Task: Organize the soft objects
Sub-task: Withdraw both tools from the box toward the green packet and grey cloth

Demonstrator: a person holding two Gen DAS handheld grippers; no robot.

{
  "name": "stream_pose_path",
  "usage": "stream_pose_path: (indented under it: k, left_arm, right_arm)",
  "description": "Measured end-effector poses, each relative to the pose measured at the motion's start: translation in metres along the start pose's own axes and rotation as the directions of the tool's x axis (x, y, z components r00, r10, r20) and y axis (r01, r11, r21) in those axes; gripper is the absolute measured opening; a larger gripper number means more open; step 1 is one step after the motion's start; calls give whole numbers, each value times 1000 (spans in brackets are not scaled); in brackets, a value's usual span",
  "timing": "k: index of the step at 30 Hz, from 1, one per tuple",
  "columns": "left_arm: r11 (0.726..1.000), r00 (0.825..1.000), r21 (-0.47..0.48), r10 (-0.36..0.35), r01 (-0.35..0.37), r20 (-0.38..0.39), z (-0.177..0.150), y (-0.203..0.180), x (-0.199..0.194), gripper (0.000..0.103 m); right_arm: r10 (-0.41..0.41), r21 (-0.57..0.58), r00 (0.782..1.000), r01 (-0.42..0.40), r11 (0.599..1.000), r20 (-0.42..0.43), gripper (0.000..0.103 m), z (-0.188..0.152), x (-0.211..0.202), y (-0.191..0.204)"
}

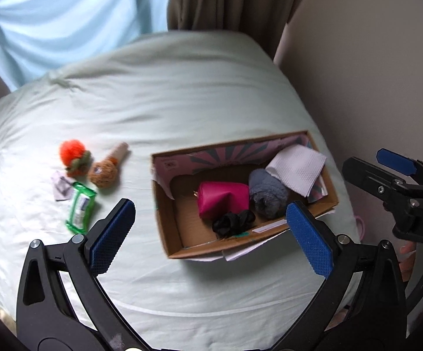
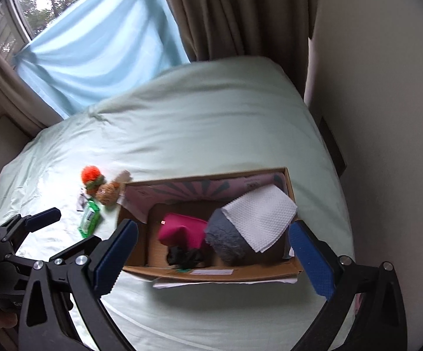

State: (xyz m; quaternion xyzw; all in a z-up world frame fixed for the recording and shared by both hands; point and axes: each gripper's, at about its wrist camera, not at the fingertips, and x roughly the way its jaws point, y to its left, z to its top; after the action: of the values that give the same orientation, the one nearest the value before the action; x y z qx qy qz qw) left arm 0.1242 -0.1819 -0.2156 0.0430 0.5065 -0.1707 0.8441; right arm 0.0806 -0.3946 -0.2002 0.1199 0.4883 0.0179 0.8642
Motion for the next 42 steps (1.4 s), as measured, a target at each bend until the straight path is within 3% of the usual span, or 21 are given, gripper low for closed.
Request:
stream_pose_path:
  k: [6, 13, 23, 33, 42]
  left_arm:
    - [998, 994, -44, 38, -34, 105, -9, 26, -67, 103]
    - [989, 971, -129, 103, -76, 218, -33, 80, -142, 103]
    - [978, 942, -166, 169, -125, 291, -77, 155, -210, 103]
    - [980, 943, -170, 147, -99, 299, -96, 223, -224, 103]
    - [986, 960, -154, 108, -69, 260, -91, 290, -196, 103]
  right_arm:
    - [-5, -55, 998, 9, 998, 66, 103, 4, -50, 39]
    - [16, -153, 989, 7, 988, 149, 103, -3, -96, 98]
    - [36, -192, 969, 12, 981, 245, 103, -31, -140, 183]
    - [20, -154, 969, 19, 988, 245, 103, -46, -133, 239]
    - [-2, -111, 970, 30, 993, 245, 103, -48, -100, 291]
